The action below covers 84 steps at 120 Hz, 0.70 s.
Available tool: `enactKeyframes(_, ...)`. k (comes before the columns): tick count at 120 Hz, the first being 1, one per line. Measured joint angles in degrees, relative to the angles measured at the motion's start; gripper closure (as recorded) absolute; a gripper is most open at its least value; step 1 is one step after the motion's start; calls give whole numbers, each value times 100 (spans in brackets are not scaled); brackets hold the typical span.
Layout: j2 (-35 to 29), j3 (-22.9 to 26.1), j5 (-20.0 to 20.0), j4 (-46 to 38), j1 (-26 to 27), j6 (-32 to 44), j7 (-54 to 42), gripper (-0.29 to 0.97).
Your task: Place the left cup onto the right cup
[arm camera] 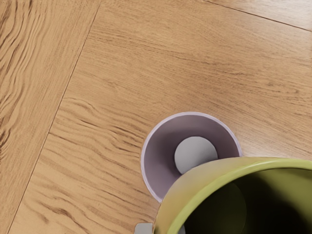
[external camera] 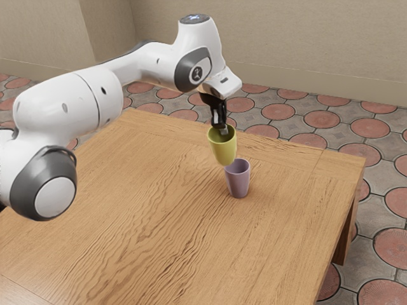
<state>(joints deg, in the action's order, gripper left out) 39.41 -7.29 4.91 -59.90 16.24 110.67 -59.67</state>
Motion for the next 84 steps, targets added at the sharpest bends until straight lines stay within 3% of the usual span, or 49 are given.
enactKeyframes(84,609,9,84,554,29,144,-246,79)
